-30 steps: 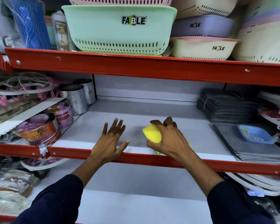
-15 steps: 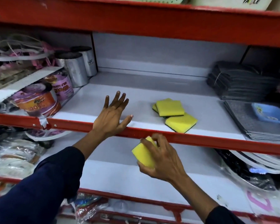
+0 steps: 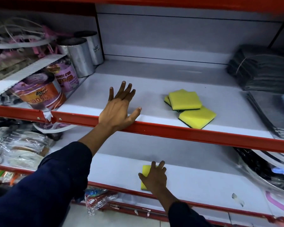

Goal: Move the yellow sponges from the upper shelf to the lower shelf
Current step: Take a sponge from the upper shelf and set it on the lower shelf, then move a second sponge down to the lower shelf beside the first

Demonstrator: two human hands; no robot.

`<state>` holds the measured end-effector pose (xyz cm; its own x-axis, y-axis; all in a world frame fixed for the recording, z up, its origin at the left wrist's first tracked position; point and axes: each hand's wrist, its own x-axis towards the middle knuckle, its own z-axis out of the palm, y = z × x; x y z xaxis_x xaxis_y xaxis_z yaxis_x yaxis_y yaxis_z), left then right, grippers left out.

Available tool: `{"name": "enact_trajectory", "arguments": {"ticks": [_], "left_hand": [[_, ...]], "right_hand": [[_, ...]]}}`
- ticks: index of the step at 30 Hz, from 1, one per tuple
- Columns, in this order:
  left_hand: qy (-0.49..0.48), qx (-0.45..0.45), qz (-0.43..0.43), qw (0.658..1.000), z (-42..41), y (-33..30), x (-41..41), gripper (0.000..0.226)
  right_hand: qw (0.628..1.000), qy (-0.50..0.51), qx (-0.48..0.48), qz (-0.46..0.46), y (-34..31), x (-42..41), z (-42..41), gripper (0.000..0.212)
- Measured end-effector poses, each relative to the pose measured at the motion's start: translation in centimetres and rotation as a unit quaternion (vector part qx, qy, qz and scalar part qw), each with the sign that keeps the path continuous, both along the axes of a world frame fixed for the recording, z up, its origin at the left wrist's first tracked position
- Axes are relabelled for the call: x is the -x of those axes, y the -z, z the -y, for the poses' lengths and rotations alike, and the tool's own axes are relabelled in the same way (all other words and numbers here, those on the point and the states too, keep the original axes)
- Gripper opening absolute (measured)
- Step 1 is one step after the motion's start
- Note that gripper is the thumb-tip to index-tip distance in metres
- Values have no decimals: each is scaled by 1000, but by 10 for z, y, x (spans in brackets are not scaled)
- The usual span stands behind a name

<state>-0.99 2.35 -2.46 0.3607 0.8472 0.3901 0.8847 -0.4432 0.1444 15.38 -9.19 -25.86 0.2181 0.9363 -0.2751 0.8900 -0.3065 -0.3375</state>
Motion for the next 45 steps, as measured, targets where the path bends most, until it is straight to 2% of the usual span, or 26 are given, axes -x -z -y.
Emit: {"name": "enact_trajectory", "arguments": {"ticks": [2,4,7,9,11,13,14,16,20,23,27,29,31,35,40,45], "left_hand": [[-2,1,-3,1000,-1,0,0,83],[-2,2,-3,1000,-1,0,1,83],[-4,-1,-8,1000,0,-1,0,84],[-4,-5,-9,1000,1,-1,0,85],[-4,-6,-9,1000,3,0,0,85],[-5,-6,-10,1000,3,1,0,85],[-4,-8,-9,1000,4,0,-1,86],[-2,-11,-5,1000,4,1,0,86],[-4,-3,-12,1000,5,1,0,88],[-8,3,-18,1000,5,2,0,88],[-13,2,-20,1000,2,1,1,87],[-14,-2,-19,1000,3,1,0,87],[-14,-3,-20,1000,4,1,0,87],[-16,-8,-18,1000,4,0,0,88],[-16,-17,-23,999,3,-1,0,87],[-13,-23,-20,999,6,0,-1,86]], "right_hand": [[999,-20,-30,31,-1,1,1,82],[989,-58,-127,54,-14,-4,2,72],[951,-119,-286,12,-53,-17,2,46],[903,-156,-401,-9,-87,-24,2,31],[838,-181,-515,1,-122,-30,2,23],[784,-191,-590,23,-156,-36,2,21],[770,-185,-609,32,-173,-39,1,22],[786,-149,-597,50,-207,-41,-3,30],[874,-36,-473,107,-254,-47,-29,51],[925,7,-360,119,-264,-57,-59,64],[965,36,-217,146,-268,-64,-92,70],[972,50,-182,141,-268,-65,-101,67],[969,48,-198,141,-264,-67,-103,66],[944,-4,-307,123,-263,-77,-89,68],[872,-176,-445,103,-274,-96,-51,69],[801,-345,-475,121,-253,-121,-16,63]]}}
